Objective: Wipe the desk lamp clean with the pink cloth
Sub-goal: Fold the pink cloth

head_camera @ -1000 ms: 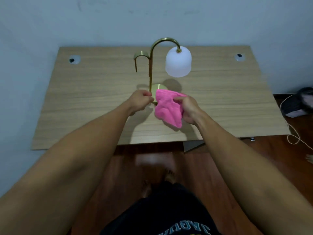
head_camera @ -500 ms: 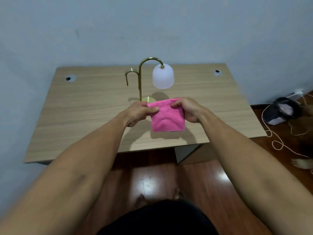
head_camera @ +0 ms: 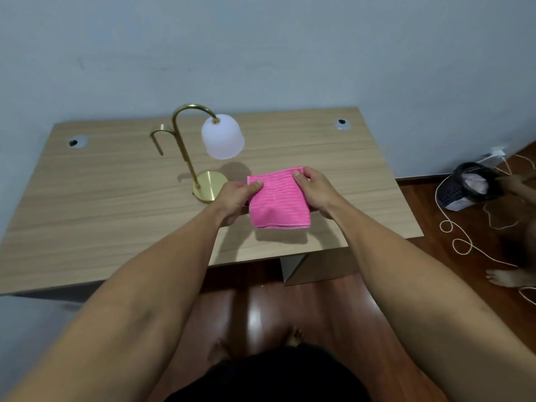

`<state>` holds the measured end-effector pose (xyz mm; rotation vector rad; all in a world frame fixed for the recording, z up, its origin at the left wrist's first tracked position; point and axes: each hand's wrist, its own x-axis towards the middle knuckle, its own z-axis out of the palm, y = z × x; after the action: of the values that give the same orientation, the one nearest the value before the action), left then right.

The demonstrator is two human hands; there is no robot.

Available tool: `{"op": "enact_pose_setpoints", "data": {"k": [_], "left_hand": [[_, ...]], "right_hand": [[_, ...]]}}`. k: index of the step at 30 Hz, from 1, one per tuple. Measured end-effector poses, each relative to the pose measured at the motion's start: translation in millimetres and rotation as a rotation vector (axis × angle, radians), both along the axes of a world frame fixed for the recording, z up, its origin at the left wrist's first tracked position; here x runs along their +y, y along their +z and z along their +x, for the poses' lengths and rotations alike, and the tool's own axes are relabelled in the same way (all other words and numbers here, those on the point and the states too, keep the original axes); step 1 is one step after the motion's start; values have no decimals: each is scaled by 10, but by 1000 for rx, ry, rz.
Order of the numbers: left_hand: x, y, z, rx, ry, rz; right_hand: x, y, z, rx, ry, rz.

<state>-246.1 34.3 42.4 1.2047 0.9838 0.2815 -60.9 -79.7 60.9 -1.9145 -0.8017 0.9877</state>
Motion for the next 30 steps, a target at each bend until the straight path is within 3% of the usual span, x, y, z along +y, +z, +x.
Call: {"op": "enact_pose_setpoints", "data": {"k": [5, 9, 13, 24, 30], "left_hand": [[-193, -118, 654, 113, -98, 38], [-324, -294, 1126, 206, -133, 130], [-398, -542, 1443, 274, -127, 144], [-490, -1137, 1934, 406, -150, 228], [-551, -1073, 1829, 420, -64, 189]], "right_hand": [[-118, -202, 622, -61, 23, -100], [-217, -434, 1083, 14, 33, -251], [-330, -678, 1377, -8, 29, -215], [-444, -1342, 1737, -215, -72, -251], [-577, -1204, 1708, -551, 21, -398]]}}
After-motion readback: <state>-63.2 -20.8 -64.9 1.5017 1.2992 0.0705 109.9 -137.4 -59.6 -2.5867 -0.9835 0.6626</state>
